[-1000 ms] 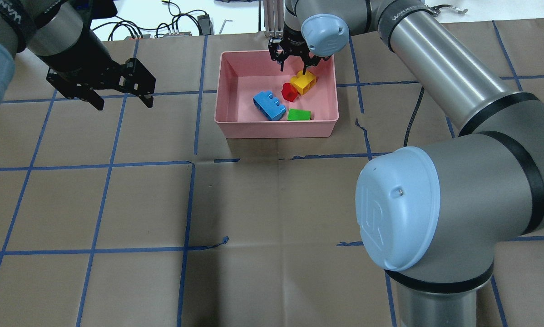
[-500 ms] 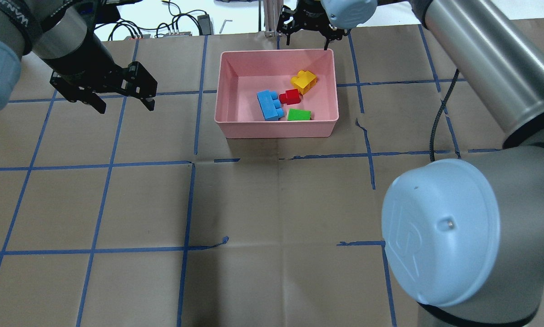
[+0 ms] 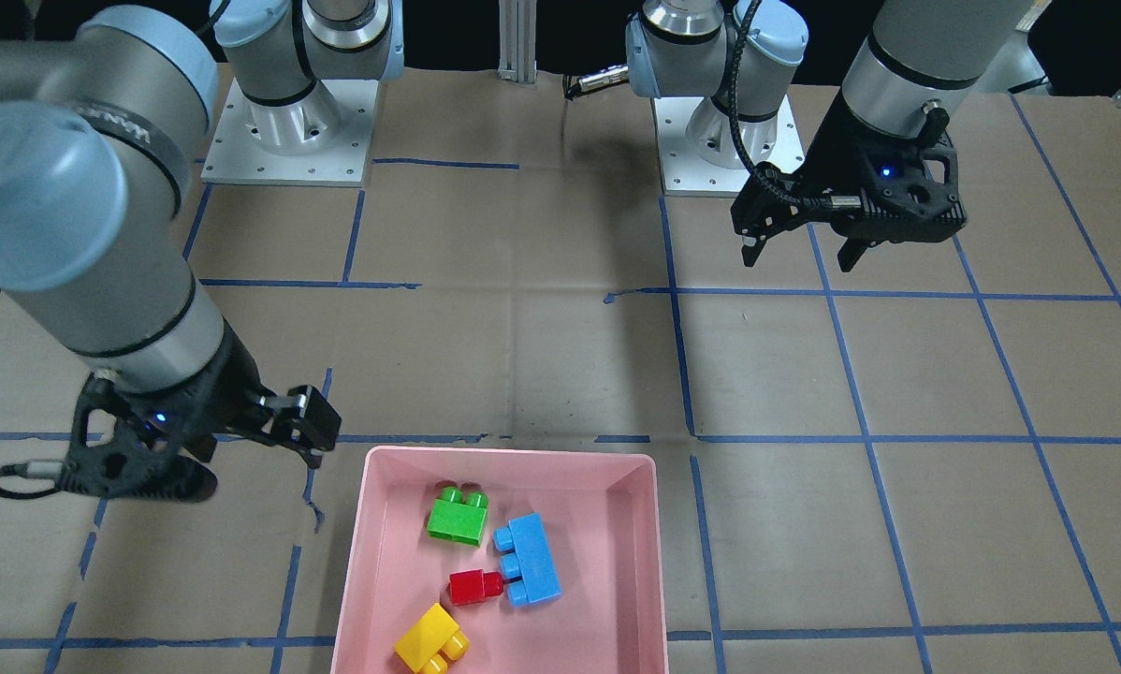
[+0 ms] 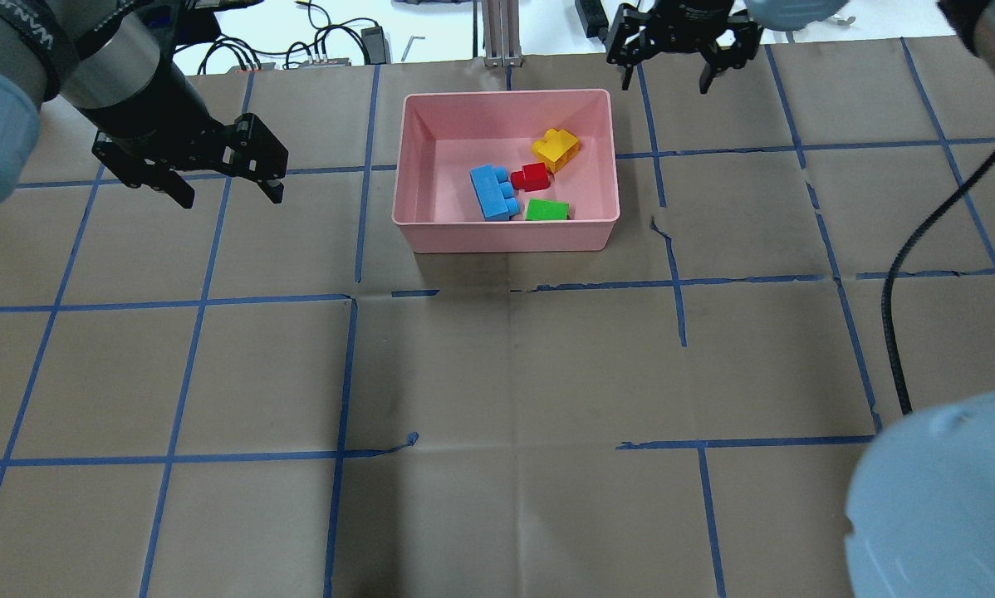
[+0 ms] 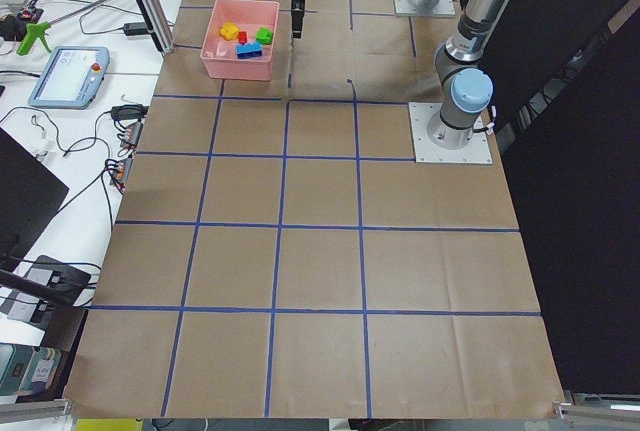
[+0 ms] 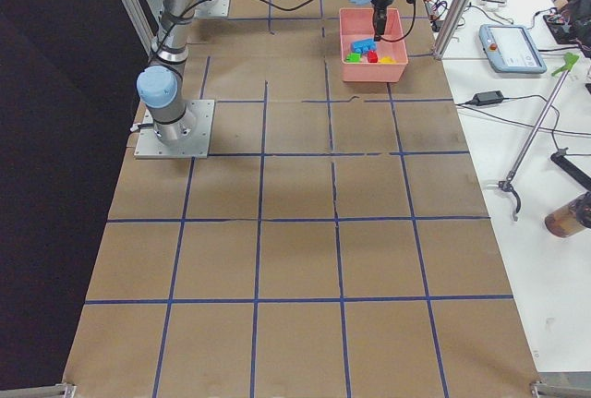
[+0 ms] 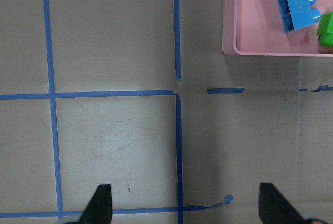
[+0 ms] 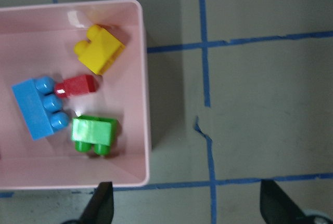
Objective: Put all blocks into box
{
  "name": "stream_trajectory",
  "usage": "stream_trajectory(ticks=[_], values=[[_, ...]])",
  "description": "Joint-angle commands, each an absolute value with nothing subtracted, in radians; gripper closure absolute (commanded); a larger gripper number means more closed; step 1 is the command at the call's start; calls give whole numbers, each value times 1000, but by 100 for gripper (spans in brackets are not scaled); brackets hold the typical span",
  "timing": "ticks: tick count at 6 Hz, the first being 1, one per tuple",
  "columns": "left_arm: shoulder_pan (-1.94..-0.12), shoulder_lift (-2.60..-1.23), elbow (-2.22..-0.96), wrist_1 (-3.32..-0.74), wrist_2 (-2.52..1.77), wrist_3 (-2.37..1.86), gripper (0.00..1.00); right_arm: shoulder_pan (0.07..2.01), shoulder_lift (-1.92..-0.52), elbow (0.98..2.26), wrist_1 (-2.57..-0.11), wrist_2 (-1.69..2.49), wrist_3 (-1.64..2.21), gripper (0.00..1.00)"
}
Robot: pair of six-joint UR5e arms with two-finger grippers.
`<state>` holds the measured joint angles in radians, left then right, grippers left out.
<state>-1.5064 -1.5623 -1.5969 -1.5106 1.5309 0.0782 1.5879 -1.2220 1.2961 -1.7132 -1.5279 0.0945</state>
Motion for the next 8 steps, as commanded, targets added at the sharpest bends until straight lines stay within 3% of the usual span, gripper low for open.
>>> stream_trajectory(ticks=[1, 3, 8], values=[[-1506, -1563, -1597, -1511, 1531, 78, 1, 1534, -1424, 1463, -1609, -1561, 64, 0], [-1506, -1566, -1597, -1511, 1531, 78, 1, 1586, -1485, 1463, -1540, -1602, 83, 0], [-1505, -1566, -1598, -1511, 1531, 80, 1, 1601, -1480, 1462, -1551, -1598, 66, 0]])
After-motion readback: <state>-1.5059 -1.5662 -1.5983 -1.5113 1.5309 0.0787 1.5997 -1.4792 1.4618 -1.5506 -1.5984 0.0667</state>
